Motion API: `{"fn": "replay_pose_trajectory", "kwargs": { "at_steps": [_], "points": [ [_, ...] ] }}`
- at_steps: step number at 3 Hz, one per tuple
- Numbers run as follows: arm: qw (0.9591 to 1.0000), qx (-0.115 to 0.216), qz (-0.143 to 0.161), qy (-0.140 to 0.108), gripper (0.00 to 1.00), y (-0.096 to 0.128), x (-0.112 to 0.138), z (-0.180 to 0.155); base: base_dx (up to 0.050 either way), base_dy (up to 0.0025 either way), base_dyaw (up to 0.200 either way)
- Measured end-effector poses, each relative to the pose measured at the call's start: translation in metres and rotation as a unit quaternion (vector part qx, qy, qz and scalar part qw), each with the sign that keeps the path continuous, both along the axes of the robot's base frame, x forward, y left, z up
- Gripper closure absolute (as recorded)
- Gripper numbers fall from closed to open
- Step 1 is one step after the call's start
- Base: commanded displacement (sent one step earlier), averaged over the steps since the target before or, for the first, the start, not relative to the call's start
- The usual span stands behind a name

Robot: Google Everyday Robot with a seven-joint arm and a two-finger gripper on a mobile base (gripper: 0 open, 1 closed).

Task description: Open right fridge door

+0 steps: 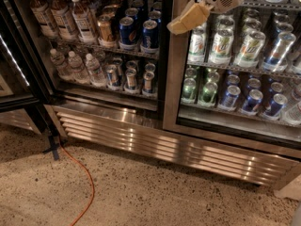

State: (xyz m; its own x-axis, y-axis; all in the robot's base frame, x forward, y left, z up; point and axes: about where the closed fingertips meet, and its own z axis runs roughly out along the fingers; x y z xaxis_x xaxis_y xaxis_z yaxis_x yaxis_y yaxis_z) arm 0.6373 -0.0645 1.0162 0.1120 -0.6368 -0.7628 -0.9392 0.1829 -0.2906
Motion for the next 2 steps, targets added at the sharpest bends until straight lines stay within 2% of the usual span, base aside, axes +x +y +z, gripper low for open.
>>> {"fn": "replay_pose_trajectory", "kwargs": {
  "at_steps": [2],
  "points": [
    [1.0, 0.0, 0.0, 0.0, 0.88, -0.0062, 0.0052, 0.0039, 0.0, 0.0, 0.0]
  ]
}}
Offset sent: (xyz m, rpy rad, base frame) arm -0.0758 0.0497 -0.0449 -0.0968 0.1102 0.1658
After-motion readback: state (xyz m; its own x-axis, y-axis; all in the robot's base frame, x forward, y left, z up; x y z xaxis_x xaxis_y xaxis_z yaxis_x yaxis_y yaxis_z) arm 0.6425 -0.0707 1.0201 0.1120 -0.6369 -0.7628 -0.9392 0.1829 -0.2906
